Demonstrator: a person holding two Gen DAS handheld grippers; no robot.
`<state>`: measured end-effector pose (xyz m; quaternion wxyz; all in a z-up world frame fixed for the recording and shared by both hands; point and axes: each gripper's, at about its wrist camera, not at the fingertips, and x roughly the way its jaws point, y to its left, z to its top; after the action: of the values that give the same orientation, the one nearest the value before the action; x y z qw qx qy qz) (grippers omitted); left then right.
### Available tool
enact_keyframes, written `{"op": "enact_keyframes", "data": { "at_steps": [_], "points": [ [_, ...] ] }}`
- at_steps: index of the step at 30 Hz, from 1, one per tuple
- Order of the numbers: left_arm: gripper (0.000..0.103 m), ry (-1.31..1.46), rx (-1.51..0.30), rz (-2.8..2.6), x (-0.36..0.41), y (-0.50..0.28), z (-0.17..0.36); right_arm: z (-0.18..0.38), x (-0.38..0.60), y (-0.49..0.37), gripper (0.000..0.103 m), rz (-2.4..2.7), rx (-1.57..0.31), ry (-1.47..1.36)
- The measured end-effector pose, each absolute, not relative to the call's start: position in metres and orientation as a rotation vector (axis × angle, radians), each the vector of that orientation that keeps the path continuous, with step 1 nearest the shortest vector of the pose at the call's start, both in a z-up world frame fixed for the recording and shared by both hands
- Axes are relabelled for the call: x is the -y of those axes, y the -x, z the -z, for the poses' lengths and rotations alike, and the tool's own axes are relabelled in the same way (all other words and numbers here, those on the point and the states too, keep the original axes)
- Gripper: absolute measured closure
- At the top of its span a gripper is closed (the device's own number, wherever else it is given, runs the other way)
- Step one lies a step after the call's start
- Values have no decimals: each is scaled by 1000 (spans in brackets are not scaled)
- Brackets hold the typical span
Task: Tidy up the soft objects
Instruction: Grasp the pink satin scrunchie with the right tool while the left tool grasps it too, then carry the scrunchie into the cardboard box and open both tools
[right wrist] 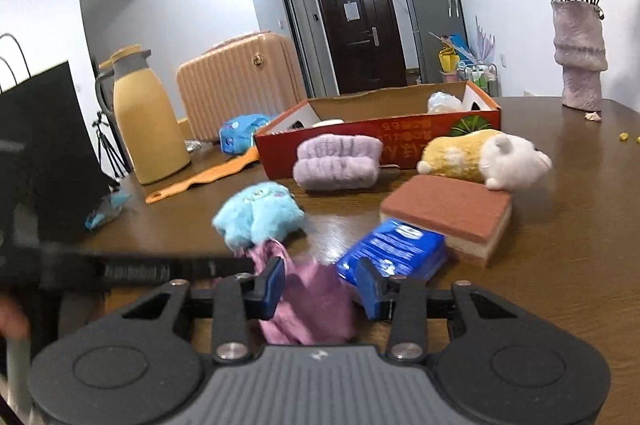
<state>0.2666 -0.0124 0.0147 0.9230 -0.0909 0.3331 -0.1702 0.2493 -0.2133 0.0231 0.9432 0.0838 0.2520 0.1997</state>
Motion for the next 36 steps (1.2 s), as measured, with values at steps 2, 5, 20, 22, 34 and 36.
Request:
{"op": "enact_keyframes", "data": {
  "at_steps": [2,5,20,22,34,36],
  "points": [
    [65,184,-688,350,17,-250,-14,-22,212,-247,65,-396,-507,-170],
    [60,140,-678,329,24,-226,-10,-16,214,-240,64,-392,-541,-153],
    [48,55,-671,412,34,-218,-7,-19,253,-181,64,-333,-518,-210],
    [55,54,-670,433,37,-214,-6,-15,255,-182,72,-332,-547,-214],
    [95,95,-605,474,39,-219,-31,-24,256,-198,95,-393,-485,-249],
    [95,101,-539,492,33,-236,-52,-42,256,-214,95,-416,-442,-225]
  ]
}}
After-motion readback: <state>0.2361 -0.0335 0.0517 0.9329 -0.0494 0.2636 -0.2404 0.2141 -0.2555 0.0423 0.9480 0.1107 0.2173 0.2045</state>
